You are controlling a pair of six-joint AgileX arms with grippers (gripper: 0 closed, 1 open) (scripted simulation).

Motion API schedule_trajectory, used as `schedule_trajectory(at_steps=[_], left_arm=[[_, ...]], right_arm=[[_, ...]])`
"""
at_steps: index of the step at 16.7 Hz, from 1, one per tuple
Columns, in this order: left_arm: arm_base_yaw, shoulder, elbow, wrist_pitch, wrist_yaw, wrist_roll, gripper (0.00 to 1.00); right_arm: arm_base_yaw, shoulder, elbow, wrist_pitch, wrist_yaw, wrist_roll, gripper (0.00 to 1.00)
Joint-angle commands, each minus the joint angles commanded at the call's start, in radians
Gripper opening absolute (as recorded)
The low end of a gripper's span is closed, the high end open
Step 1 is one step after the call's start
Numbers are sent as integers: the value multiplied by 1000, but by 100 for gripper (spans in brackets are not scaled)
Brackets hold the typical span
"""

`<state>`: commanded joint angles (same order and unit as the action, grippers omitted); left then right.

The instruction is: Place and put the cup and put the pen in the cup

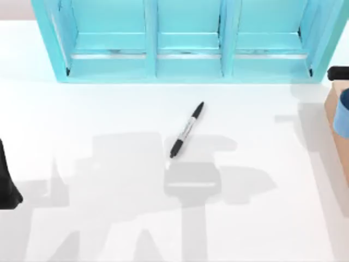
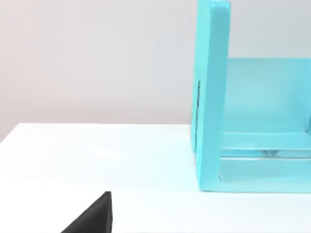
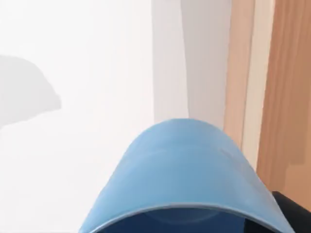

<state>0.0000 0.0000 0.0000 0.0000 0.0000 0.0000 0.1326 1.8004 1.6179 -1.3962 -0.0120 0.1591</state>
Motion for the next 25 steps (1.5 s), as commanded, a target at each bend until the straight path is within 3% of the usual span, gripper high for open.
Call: schedule_trajectory(at_steps=[7, 23, 25], left_arm=[[0, 0, 0, 0, 0, 0, 100], [0, 0, 0, 0, 0, 0, 100], [0, 0, 0, 0, 0, 0, 100]], right_arm=[[242, 152, -41, 268, -22, 233, 0], [274, 219, -148, 436, -23, 267, 0], [274, 219, -148, 436, -23, 267, 15]])
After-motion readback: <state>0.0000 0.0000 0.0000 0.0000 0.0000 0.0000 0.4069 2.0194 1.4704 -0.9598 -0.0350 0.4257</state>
